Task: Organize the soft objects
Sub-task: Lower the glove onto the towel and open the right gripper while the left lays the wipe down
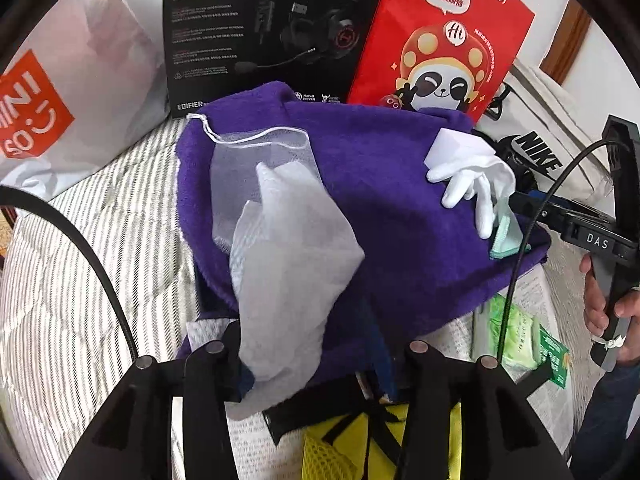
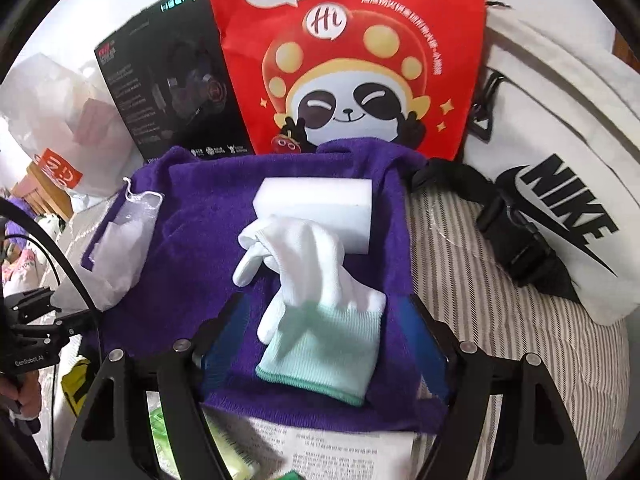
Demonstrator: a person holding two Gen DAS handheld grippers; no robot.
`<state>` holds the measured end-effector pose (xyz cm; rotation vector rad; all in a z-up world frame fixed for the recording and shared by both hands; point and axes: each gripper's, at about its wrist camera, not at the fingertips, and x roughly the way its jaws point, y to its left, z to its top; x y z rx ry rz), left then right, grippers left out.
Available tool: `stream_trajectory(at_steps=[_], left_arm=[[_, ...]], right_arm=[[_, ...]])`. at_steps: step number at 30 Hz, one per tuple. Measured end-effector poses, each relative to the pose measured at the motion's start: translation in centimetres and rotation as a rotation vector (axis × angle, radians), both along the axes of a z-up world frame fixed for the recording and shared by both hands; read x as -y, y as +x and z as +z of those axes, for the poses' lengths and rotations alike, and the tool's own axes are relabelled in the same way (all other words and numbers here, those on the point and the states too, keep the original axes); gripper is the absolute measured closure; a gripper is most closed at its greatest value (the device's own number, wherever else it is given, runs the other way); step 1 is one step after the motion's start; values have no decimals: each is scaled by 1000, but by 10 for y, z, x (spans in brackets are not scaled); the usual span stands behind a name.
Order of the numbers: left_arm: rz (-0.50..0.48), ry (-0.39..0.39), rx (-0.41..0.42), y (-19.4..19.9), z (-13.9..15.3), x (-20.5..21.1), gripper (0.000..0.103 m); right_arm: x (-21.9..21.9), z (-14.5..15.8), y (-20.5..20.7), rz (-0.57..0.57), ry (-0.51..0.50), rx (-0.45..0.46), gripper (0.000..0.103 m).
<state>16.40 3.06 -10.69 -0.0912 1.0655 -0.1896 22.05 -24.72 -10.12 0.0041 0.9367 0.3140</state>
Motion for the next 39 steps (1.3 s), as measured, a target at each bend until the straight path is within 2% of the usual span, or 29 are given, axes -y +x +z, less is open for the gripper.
stream_trajectory(at_steps=[11, 16, 23, 29, 30, 31, 34, 36, 39], left_arm=[[-21, 0, 49, -48, 30, -2, 58], [-33, 8, 36, -71, 19, 0, 58], [-39, 35, 2, -81, -8, 6, 58], [-3, -6, 49, -76, 9, -9, 58], [3, -3, 56, -72, 11, -11, 61], [22, 2, 54, -66, 12, -13, 71], [33, -14, 18, -48, 7, -18, 91], [32, -18, 13, -42, 5, -19, 96], [36, -34, 37, -36, 10, -18, 97]], right_arm=[[11, 31, -51, -41, 37, 31, 26], [17, 36, -85, -55, 43, 47, 26], [28, 30, -119, -60, 31, 23, 26], [32, 19, -131, -61, 38, -5, 26], [31, 18, -132, -60, 46, -9, 26], [31, 16, -133, -60, 54, -15, 26], [30, 14, -133, -55, 58, -24, 26], [30, 13, -134, -53, 56, -25, 26], [35, 9, -133, -65, 67, -36, 26]])
